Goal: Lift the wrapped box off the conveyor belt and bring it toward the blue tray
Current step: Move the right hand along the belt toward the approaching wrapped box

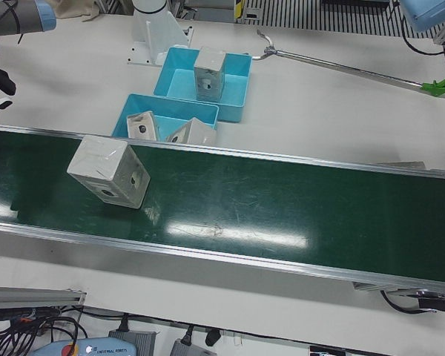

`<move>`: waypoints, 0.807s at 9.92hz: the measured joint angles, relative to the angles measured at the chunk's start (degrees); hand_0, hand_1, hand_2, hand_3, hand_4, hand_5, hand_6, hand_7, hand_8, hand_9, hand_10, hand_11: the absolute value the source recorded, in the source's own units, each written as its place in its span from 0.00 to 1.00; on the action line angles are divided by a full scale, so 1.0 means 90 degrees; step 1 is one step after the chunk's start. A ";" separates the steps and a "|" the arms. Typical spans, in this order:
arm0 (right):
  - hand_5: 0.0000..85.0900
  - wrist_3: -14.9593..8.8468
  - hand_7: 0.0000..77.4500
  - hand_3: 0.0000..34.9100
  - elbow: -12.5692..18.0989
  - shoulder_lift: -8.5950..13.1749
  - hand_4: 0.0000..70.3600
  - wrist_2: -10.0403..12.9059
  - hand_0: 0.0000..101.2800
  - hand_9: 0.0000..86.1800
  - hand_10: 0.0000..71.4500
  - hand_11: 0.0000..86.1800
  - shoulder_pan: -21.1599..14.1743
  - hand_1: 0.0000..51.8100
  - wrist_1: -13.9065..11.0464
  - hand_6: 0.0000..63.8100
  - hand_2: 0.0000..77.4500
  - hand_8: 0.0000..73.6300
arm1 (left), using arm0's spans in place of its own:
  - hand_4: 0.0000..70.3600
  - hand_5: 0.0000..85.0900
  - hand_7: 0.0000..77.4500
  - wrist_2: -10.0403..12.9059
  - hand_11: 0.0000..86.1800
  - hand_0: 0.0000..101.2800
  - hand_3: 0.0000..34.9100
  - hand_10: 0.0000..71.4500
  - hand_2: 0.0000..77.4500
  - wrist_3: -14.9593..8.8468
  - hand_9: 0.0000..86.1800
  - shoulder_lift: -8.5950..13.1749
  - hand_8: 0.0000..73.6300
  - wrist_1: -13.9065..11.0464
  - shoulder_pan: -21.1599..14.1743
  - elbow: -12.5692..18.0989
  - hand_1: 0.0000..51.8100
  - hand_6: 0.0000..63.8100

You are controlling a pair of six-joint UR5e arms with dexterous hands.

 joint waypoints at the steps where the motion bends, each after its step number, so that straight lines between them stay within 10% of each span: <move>1: 0.15 0.0000 0.22 0.00 -0.0062 0.0029 0.11 0.0000 0.46 0.03 0.00 0.01 0.0007 0.25 0.0004 0.08 0.09 0.00 | 0.00 0.01 0.01 0.0000 0.01 0.00 0.00 0.00 0.01 0.0000 0.01 0.0000 0.01 0.0000 0.0000 0.0000 0.00 0.01; 8: 0.17 -0.0261 0.23 0.00 -0.0275 0.0420 0.15 0.0000 0.48 0.03 0.00 0.01 0.0049 0.29 0.0071 0.09 0.13 0.00 | 0.00 0.01 0.01 0.0000 0.01 0.00 0.00 0.01 0.01 0.0000 0.01 0.0000 0.01 0.0000 0.0000 0.0000 0.00 0.01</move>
